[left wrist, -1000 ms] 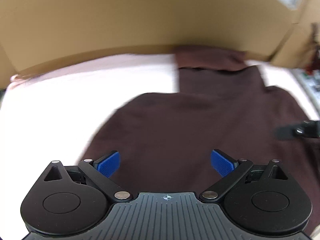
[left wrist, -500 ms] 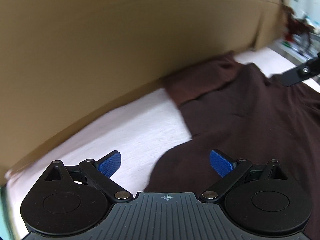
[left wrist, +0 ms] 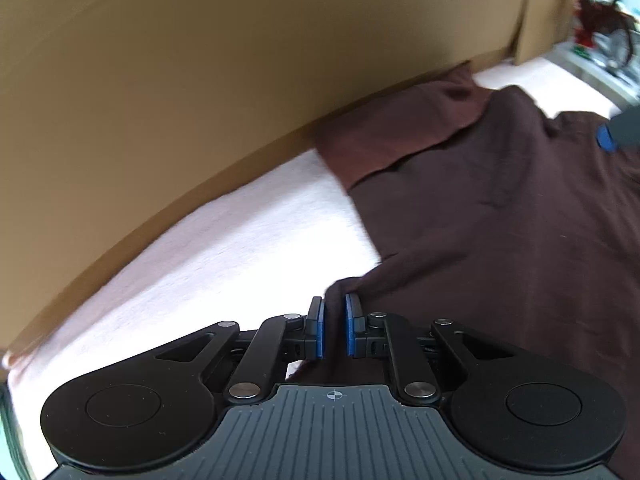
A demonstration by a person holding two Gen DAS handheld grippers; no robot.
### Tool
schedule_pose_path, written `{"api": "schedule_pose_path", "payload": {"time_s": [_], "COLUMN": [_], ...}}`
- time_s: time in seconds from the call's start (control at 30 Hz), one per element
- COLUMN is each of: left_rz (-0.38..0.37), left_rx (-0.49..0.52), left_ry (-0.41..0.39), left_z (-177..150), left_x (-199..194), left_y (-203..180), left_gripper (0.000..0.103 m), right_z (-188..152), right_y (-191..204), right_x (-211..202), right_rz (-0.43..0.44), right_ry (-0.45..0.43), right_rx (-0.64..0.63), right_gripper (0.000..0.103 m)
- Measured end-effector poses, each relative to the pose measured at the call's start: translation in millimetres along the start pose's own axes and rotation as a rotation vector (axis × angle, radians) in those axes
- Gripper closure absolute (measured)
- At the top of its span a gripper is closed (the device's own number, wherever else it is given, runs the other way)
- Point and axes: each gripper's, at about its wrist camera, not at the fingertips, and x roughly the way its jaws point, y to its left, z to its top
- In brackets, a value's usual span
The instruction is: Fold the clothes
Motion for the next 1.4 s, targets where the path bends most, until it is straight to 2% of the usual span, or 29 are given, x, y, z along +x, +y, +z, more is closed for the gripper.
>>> {"api": "schedule_pose_path", "payload": {"time_s": [0.07, 0.13, 0.17, 0.2, 0.23, 0.27, 0.37, 0.4, 0.47, 0.53, 0.6, 0.77, 0.9, 1.0, 1.13, 1.17, 1.23, 1.3, 1.4], "left_rz": [0.004, 0.006, 0.006, 0.007, 0.007, 0.006, 0.008, 0.009, 0.012, 0.005, 0.002, 0.011, 0.022, 0.058, 0.089, 0.088, 0.066, 0.025, -0.01], "left_rx": [-0.006, -0.008, -0.01, -0.013, -0.017, -0.021, -0.032, -0.036, -0.044, -0.055, -0.066, -0.09, -0.115, -0.109, -0.126, -0.133, -0.13, -0.111, -0.029], "left_ry": [0.003, 0.006, 0.007, 0.008, 0.008, 0.008, 0.009, 0.009, 0.007, 0.003, 0.002, 0.003, 0.014, 0.019, -0.008, -0.021, -0.056, -0.079, -0.087], "left_z": [-0.8, -1.5, -2.2, -3.1, -3.8, -4.4, -7.1, -8.1, -10.0, -11.8, -12.4, -11.3, -9.4, -8.7, -5.7, -4.4, -1.2, 2.3, 8.9], "left_x": [-0.7, -1.4, -1.8, -2.1, -2.1, -1.8, -2.4, -2.6, -2.8, -2.3, -1.4, 1.1, 4.0, -0.1, -19.1, -25.5, -37.7, -43.6, -36.2], "left_y": [1.7, 2.8, 3.6, 4.4, 5.7, 7.2, 12.1, 13.7, 17.0, 20.5, 23.9, 33.3, 39.6, 40.7, 44.5, 45.5, 44.2, 39.2, 22.8], "left_gripper": [0.097, 0.097, 0.096, 0.096, 0.094, 0.091, 0.081, 0.076, 0.07, 0.07, 0.064, 0.062, 0.053, 0.053, 0.051, 0.044, 0.046, 0.043, 0.04], "right_z": [16.5, 27.9, 31.9, 34.2, 35.5, 35.8, 34.3, 32.3, 27.7, 21.6, 18.3, 27.4, 43.0, 49.1, 45.9, 41.4, 30.1, 18.6, 5.3], "right_y": [12.9, 17.8, 18.8, 18.6, 18.2, 18.2, 27.2, 34.3, 53.3, 71.7, 81.5, 88.3, 100.7, 108.0, 120.0, 121.8, 113.9, 89.2, 48.5], "right_x": [22.4, 49.3, 62.9, 76.7, 89.2, 100.4, 128.0, 132.5, 136.6, 142.1, 147.8, 160.3, 185.5, 196.8, 157.4, 142.6, 114.2, 88.2, 62.3], "right_rz": [0.073, 0.138, 0.167, 0.184, 0.181, 0.166, 0.066, 0.021, -0.048, -0.116, -0.178, -0.181, -0.163, -0.177, -0.057, -0.052, -0.079, -0.142, -0.245], "right_ry": [0.031, 0.079, 0.1, 0.119, 0.134, 0.148, 0.176, 0.17, 0.138, 0.112, 0.083, 0.038, 0.047, 0.05, -0.014, -0.031, -0.056, -0.081, -0.094], "right_rx": [0.014, 0.1, 0.146, 0.186, 0.211, 0.227, 0.163, 0.1, -0.044, -0.176, -0.263, -0.312, -0.316, -0.306, -0.29, -0.304, -0.295, -0.229, -0.146], "right_gripper": [0.016, 0.019, 0.025, 0.037, 0.043, 0.047, 0.047, 0.054, 0.058, 0.065, 0.1, 0.102, 0.103, 0.103, 0.103, 0.103, 0.103, 0.103, 0.103]}}
